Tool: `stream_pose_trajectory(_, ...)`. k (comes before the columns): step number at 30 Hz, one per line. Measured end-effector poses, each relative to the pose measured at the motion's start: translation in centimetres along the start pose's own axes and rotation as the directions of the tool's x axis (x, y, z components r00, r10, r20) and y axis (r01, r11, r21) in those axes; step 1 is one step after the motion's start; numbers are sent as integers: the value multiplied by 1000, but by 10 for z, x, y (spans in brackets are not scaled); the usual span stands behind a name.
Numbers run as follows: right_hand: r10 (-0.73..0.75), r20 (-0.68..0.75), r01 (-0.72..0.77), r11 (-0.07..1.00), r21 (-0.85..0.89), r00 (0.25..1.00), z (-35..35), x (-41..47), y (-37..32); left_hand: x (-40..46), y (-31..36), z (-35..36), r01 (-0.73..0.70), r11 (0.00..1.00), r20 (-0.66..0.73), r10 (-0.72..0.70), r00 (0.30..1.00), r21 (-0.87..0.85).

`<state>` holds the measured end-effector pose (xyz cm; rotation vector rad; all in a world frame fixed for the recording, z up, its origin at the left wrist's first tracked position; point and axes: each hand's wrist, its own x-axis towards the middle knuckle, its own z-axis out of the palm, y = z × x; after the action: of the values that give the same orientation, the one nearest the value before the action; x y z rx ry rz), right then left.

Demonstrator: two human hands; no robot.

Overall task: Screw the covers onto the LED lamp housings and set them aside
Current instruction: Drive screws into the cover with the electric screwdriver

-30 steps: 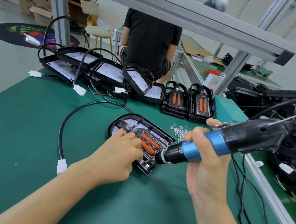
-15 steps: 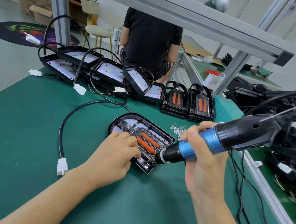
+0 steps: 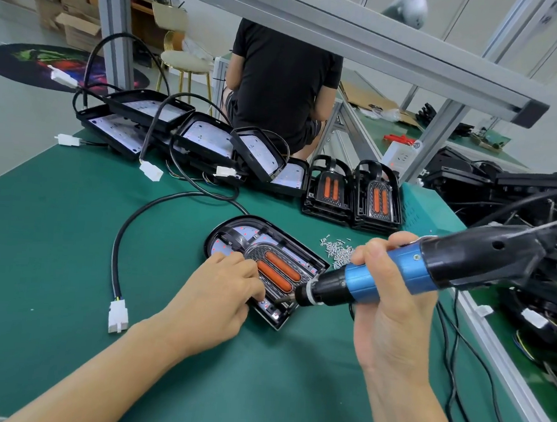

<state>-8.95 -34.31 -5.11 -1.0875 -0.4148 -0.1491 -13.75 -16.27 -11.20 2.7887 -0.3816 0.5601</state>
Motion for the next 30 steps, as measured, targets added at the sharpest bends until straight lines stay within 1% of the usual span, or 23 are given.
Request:
stream_pose_trajectory(4,-100,-87,97,995,-38,991,-12,8,-16,1,-2,2,-6,1000,-7,6,1000,15)
stream_pose_trajectory(8,-195,-192,165,973,-161,962,-40,20,-42,3,-3,4,-21,999,-13,21,1000,28)
stream_pose_trajectory(11,-191,-310,96,951,-295,931,-68,36,-58,3,-3,6,-30,998,-7,31,1000,58)
stream_pose_trajectory(13,-158,-371,-11,910,-415,915,-90,53,-62,3,-3,8,-31,996,-17,33,999,89)
stream_pose_trajectory(14,-136,-382,-77,867,-493,914,-102,62,-61,3,-3,8,-33,994,-27,36,999,103)
stream_pose_trajectory(16,-61,-374,-210,740,-639,926,-126,76,-56,4,-2,9,-44,990,-47,50,998,132)
stream_pose_trajectory(18,37,-358,-313,574,-756,933,-146,86,-45,5,-2,8,-59,987,-55,68,996,151)
stream_pose_trajectory(19,89,-354,-354,457,-816,931,-154,90,-38,5,-2,8,-63,986,-54,72,996,154)
stream_pose_trajectory(21,194,-361,-391,146,-909,912,-167,97,-22,6,-3,8,-72,986,-51,81,995,153)
stream_pose_trajectory(22,238,-372,-379,-16,-925,898,-171,100,-14,5,-3,8,-79,985,-48,87,995,153)
stream_pose_trajectory(23,271,-381,-350,-156,-924,884,-174,102,-6,5,-4,8,-87,984,-45,95,994,153)
stream_pose_trajectory(24,290,-386,-314,-267,-911,876,-176,104,2,5,-4,8,-93,984,-42,101,994,151)
stream_pose_trajectory(26,294,-384,-246,-413,-877,875,-176,106,16,3,-8,6,-96,985,-39,102,994,145)
stream_pose_trajectory(27,294,-376,-215,-459,-862,879,-175,106,20,2,-10,6,-92,985,-43,99,994,144)
stream_pose_trajectory(30,299,-346,-157,-511,-845,889,-173,105,30,0,-17,6,-77,986,-74,89,993,146)
